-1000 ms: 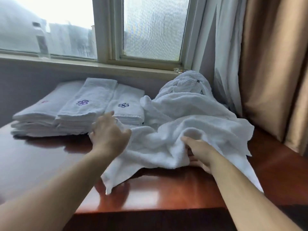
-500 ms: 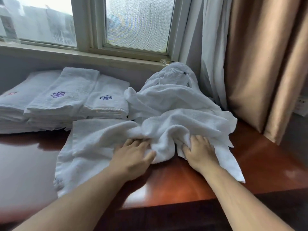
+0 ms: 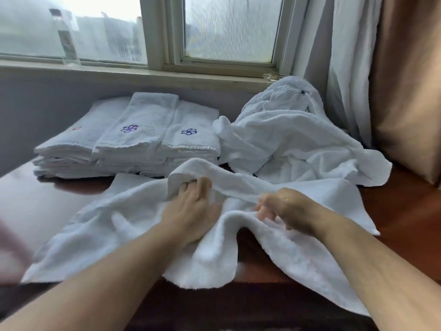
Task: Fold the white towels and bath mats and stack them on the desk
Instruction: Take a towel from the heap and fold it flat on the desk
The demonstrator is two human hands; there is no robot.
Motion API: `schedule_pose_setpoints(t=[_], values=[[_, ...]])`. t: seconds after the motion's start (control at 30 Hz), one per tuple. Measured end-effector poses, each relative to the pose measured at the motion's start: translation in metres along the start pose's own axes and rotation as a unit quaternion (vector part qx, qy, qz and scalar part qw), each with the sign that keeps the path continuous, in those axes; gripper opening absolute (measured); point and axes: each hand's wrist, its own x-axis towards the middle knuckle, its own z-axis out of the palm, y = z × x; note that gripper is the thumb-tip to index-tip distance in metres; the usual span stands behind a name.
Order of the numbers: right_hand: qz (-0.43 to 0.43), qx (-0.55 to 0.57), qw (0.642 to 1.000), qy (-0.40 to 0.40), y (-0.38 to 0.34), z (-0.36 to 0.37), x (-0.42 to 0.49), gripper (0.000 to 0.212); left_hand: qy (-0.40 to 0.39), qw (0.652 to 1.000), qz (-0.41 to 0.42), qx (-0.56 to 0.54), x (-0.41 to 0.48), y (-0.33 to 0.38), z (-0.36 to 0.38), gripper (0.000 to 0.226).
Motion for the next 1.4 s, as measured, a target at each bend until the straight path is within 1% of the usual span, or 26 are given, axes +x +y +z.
schedule_pose_setpoints(t=[0.03, 0.1, 0.13, 0.2, 0.23, 0.3, 0.33, 0.4, 0.47, 0.5, 0.53, 0.6, 0.67, 0.7, 0.77, 0.8, 0.83, 0.9, 0.97, 1.0, 1.07, 1.1, 1.17, 1.23, 1.3, 1.4], values=[[-0.001, -0.068, 0.997, 0.04, 0.002, 0.002, 0.002, 0.043, 0.023, 1.0, 0.0, -0.008, -0.005, -0.007, 0.005, 0.037], [-0.041, -0.237, 0.966, 0.099, 0.006, 0.013, 0.002, 0.03, 0.051, 0.998, 0.004, 0.044, -0.011, -0.016, 0.01, 0.041], [-0.078, -0.267, 0.955, 0.104, 0.006, 0.021, -0.003, 0.026, 0.046, 0.996, 0.007, 0.072, -0.012, -0.016, 0.011, 0.047], [-0.124, -0.218, 0.967, 0.05, 0.004, 0.034, -0.012, 0.024, 0.011, 0.993, 0.015, 0.114, -0.011, -0.015, 0.006, 0.065], [-0.117, -0.191, 0.974, 0.02, 0.003, 0.037, -0.014, 0.029, -0.013, 0.989, 0.022, 0.143, -0.009, -0.014, 0.0, 0.076], [-0.065, -0.126, 0.99, -0.022, 0.002, 0.033, -0.014, 0.044, -0.074, 0.976, 0.026, 0.202, -0.005, -0.015, -0.014, 0.097], [-0.026, -0.084, 0.995, -0.048, 0.001, 0.028, -0.014, 0.048, -0.108, 0.97, 0.016, 0.218, -0.001, -0.014, -0.022, 0.101], [0.03, -0.055, 0.995, -0.076, 0.0, 0.02, -0.012, 0.048, -0.119, 0.972, -0.021, 0.201, 0.011, -0.009, -0.031, 0.089], [0.015, -0.161, 0.987, -0.01, -0.001, 0.02, -0.002, 0.019, -0.063, 0.984, -0.045, 0.162, 0.017, 0.0, -0.027, 0.065], [0.009, -0.229, 0.973, 0.03, -0.001, 0.021, 0.003, 0.015, -0.041, 0.987, -0.051, 0.145, 0.017, 0.004, -0.019, 0.06], [0.017, -0.269, 0.961, 0.062, 0.002, 0.025, 0.006, 0.019, -0.034, 0.99, -0.057, 0.125, 0.016, 0.005, -0.01, 0.059], [0.099, -0.295, 0.944, 0.104, 0.01, 0.023, 0.012, 0.021, -0.046, 0.994, -0.047, 0.091, 0.011, 0.002, 0.007, 0.065], [0.216, -0.281, 0.929, 0.111, 0.018, 0.012, 0.016, 0.045, -0.031, 0.996, -0.002, 0.088, 0.007, -0.009, 0.015, 0.074], [0.245, -0.272, 0.925, 0.097, 0.021, 0.003, 0.02, 0.048, -0.021, 0.995, 0.032, 0.087, 0.007, -0.015, 0.015, 0.077], [0.277, -0.241, 0.925, 0.101, 0.025, -0.013, 0.027, 0.043, -0.042, 0.99, 0.097, 0.094, 0.006, -0.022, 0.012, 0.076], [0.286, -0.196, 0.927, 0.14, 0.026, -0.02, 0.032, 0.05, -0.064, 0.987, 0.112, 0.099, 0.005, -0.023, 0.011, 0.074], [0.288, -0.184, 0.923, 0.175, 0.028, -0.025, 0.039, 0.066, -0.083, 0.984, 0.114, 0.104, 0.003, -0.024, 0.008, 0.073], [0.243, -0.254, 0.919, 0.182, 0.025, -0.026, 0.05, 0.09, -0.091, 0.982, 0.112, 0.123, 0.002, -0.024, 0.003, 0.074], [0.103, -0.307, 0.933, 0.159, 0.023, -0.015, 0.058, 0.092, -0.071, 0.982, 0.103, 0.14, 0.007, -0.02, -0.002, 0.078], [0.025, -0.295, 0.945, 0.139, 0.025, -0.006, 0.059, 0.089, -0.056, 0.987, 0.081, 0.128, 0.012, -0.017, -0.006, 0.08], [-0.09, -0.217, 0.967, 0.1, 0.03, 0.01, 0.057, 0.077, -0.019, 0.995, 0.005, 0.102, 0.025, -0.013, -0.012, 0.076], [-0.119, -0.179, 0.972, 0.099, 0.034, 0.016, 0.053, 0.063, -0.002, 0.994, -0.034, 0.102, 0.029, -0.012, -0.012, 0.073], [-0.136, -0.15, 0.967, 0.152, 0.042, 0.026, 0.049, 0.036, 0.0, 0.988, -0.093, 0.125, 0.027, -0.008, -0.005, 0.07], [-0.078, -0.153, 0.959, 0.225, 0.047, 0.026, 0.048, 0.025, -0.002, 0.984, -0.102, 0.145, 0.023, -0.007, 0.009, 0.065], [0.028, -0.204, 0.944, 0.257, 0.049, 0.021, 0.046, 0.027, -0.013, 0.991, -0.059, 0.119, 0.022, -0.011, 0.017, 0.061], [0.139, -0.319, 0.916, 0.201, 0.045, 0.003, 0.048, 0.047, -0.106, 0.991, 0.055, 0.068, 0.025, -0.021, 0.013, 0.061]])
